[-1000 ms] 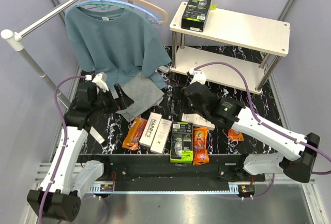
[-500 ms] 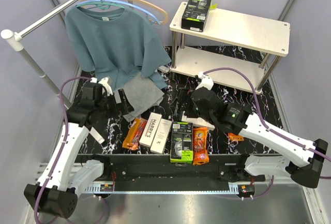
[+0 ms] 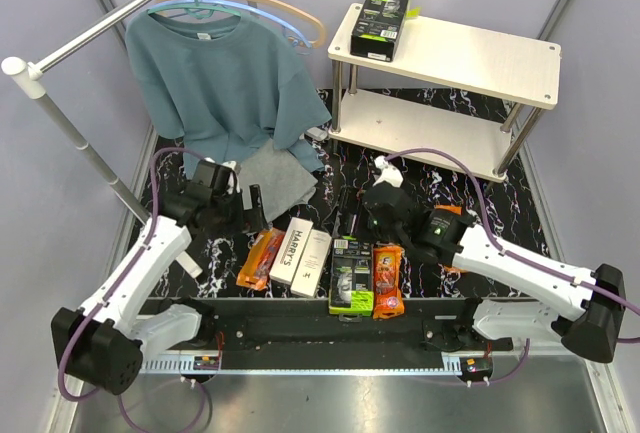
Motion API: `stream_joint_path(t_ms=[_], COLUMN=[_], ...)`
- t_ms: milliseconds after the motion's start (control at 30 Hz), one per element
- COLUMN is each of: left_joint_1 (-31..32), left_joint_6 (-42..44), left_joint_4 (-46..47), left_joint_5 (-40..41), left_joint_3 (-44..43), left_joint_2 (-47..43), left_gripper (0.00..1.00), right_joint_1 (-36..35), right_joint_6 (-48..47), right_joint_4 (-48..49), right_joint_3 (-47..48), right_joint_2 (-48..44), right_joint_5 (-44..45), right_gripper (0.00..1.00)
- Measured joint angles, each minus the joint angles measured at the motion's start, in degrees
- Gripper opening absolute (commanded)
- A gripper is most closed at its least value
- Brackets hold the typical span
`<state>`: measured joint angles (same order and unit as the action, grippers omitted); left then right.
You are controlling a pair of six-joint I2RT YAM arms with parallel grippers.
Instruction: Place and organize the shaving razors onto the shelf
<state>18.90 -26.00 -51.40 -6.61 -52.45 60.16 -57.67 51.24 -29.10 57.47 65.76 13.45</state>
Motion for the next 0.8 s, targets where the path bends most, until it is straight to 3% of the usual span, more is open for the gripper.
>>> stream_joint_path(t_ms=[333, 567, 800], left_joint_1=[8.61, 11.1, 14.62], left_joint_6=[-2.84, -4.46, -6.12], left_joint_4=[-0.15, -0.76, -1.66], left_joint_5=[3.67, 6.51, 8.35], left_joint_3=[1.05, 1.05, 0.68], left_joint_2=[3.39, 5.11, 5.88], left_gripper=[0.99, 0.93, 0.94], right_joint_1=[-0.04, -0.04, -0.04], right_joint_6=[3.02, 4.13, 5.64], right_joint_4=[2.14, 2.38, 2.51], right_joint_3=[-1.33, -1.95, -2.86], right_joint_2=[1.7, 2.8, 3.15], right_joint_5=[-2.14, -2.67, -2.67], right_gripper=[1.0, 1.0, 1.0])
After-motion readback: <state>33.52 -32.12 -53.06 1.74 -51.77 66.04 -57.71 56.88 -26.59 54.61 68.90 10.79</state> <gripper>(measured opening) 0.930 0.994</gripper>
